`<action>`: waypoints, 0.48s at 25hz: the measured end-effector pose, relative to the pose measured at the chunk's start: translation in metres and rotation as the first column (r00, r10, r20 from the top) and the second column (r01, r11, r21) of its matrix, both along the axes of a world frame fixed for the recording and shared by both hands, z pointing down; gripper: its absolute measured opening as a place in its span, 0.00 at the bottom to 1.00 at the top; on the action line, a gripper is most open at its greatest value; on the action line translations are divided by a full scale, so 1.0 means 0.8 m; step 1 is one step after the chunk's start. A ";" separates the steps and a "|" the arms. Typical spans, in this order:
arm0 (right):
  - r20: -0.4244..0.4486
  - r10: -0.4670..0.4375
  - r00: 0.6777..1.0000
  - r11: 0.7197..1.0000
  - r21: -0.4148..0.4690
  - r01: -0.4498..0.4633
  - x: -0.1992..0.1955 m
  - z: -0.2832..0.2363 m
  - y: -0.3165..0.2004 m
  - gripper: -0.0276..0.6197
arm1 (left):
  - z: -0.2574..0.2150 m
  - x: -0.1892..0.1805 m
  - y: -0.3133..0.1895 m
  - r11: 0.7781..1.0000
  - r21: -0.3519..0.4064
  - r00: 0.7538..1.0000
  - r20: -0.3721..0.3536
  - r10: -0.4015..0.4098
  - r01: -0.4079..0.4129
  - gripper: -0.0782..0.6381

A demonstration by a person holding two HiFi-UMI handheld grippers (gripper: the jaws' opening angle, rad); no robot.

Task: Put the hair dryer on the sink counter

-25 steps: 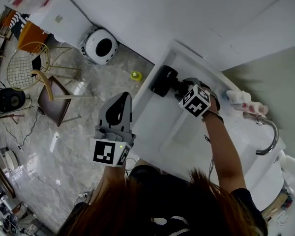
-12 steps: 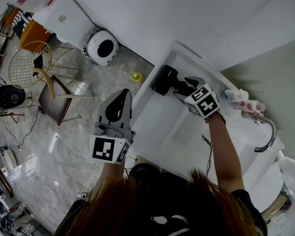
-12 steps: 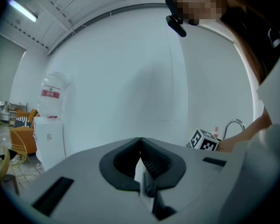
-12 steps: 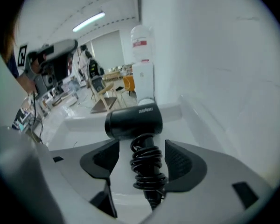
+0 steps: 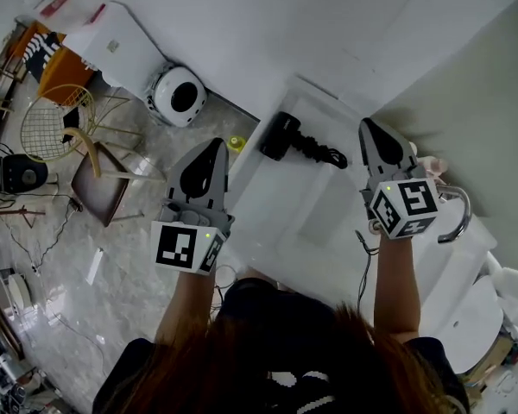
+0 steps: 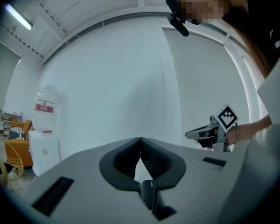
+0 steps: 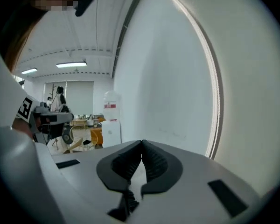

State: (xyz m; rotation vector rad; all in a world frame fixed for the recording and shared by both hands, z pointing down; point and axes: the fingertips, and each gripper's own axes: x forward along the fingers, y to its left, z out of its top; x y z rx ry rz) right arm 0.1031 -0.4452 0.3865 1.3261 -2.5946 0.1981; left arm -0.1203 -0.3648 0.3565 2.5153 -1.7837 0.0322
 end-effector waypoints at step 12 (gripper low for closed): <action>0.192 0.107 0.976 0.942 0.294 -0.161 0.058 -0.176 0.111 0.06 | -0.085 0.030 0.050 0.994 0.108 1.000 0.009 0.011 -0.012 0.13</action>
